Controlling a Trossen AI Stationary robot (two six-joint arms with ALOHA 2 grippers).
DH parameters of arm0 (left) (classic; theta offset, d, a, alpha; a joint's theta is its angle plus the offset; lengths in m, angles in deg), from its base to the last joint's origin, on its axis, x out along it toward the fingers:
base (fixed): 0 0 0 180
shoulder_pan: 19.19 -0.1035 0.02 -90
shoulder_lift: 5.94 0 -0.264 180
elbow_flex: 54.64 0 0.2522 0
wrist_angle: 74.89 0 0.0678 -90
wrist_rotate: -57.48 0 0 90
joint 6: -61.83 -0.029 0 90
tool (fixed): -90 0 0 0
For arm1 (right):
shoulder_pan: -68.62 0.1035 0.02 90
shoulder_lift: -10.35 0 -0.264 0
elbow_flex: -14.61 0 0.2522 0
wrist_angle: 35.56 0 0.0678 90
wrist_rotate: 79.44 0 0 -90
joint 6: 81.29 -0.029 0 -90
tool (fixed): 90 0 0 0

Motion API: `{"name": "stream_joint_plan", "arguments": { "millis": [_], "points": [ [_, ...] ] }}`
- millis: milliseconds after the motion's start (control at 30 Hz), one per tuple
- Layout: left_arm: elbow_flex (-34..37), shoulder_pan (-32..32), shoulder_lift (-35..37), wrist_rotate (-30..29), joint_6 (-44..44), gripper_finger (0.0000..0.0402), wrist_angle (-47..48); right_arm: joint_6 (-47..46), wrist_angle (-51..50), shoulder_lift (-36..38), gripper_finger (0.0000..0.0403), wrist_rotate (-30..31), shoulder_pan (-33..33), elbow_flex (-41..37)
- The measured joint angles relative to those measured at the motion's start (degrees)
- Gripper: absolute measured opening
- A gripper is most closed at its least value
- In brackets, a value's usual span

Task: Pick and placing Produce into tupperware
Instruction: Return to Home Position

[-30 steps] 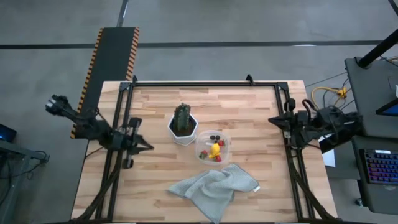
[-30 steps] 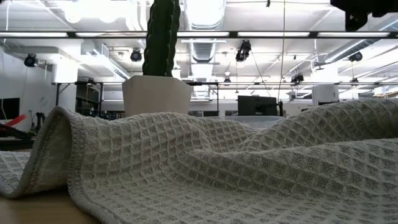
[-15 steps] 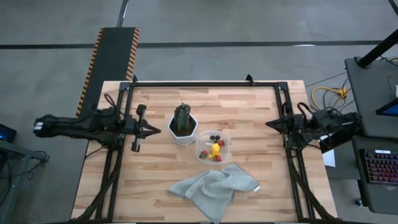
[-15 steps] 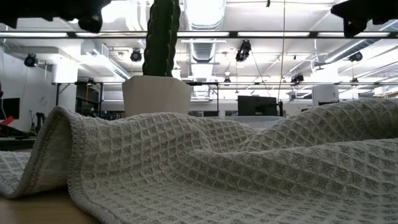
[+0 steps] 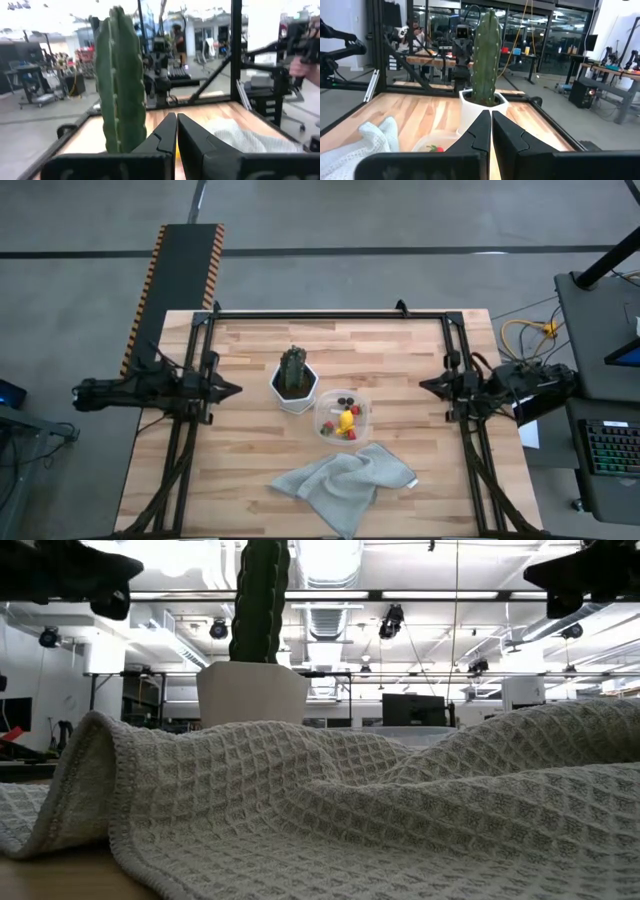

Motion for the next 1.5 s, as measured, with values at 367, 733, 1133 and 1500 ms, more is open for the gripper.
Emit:
{"name": "stream_joint_plan", "arguments": {
  "millis": [367,733,1133,1500],
  "points": [
    [6.22,0.00,0.48,-0.46,1.32,0.0000,-4.86,-1.36,4.27,0.29,0.0008,-5.93,0.00,-5.42],
    [8.47,0.00,1.32,-0.62,0.98,0.0000,-6.41,-1.15,10.10,0.36,0.0008,-19.82,-0.04,-8.60],
    [11.91,-0.09,4.63,-0.40,0.63,0.0000,-5.72,-1.13,9.89,0.33,0.0008,-12.23,-4.73,-11.06],
    [12.24,-0.11,4.14,0.47,0.83,0.0000,-4.23,-3.87,10.35,0.22,0.0008,-16.50,-13.31,-12.93]
  ]
}}
